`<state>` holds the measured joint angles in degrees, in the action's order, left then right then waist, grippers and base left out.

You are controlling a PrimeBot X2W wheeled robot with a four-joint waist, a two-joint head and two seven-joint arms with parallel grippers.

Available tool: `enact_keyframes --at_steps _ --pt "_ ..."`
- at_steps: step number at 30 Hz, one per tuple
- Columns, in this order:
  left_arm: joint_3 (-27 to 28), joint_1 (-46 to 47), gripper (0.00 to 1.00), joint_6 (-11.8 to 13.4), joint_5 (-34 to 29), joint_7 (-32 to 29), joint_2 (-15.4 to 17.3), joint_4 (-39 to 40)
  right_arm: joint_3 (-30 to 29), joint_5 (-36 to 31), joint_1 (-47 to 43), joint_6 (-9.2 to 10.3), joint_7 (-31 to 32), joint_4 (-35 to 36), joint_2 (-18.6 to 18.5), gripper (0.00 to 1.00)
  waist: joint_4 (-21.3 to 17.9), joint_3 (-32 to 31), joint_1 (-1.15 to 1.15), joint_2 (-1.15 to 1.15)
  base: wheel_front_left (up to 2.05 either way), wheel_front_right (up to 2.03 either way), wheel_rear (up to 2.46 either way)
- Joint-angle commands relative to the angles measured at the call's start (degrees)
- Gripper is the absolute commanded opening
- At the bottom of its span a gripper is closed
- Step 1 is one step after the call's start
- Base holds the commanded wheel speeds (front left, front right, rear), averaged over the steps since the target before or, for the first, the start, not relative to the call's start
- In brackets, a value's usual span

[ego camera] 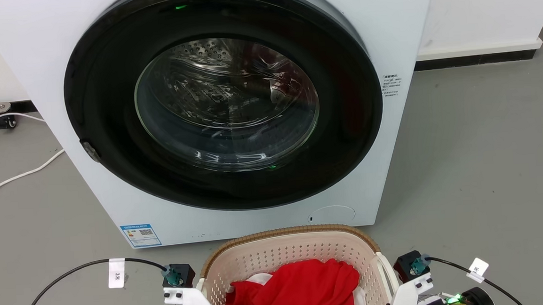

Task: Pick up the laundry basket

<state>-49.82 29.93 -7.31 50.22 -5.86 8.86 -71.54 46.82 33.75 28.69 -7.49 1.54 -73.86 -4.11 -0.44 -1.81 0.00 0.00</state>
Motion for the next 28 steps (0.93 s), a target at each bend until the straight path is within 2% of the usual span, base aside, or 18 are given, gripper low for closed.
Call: enact_keyframes --at_steps 1,28 --pt "-0.3 0.7 0.0 -0.2 0.3 0.3 0.1 0.1 0.3 -0.1 -0.7 0.01 -0.1 0.1 -0.2 0.0 0.0 0.0 0.0 0.0 0.0 0.0 0.0" --pt "-4.1 0.9 0.0 -0.2 3.9 1.1 0.4 -0.2 0.3 -0.2 -0.7 0.0 0.1 0.1 -0.2 0.0 0.0 0.0 0.0 0.0 0.0 0.0 0.0"
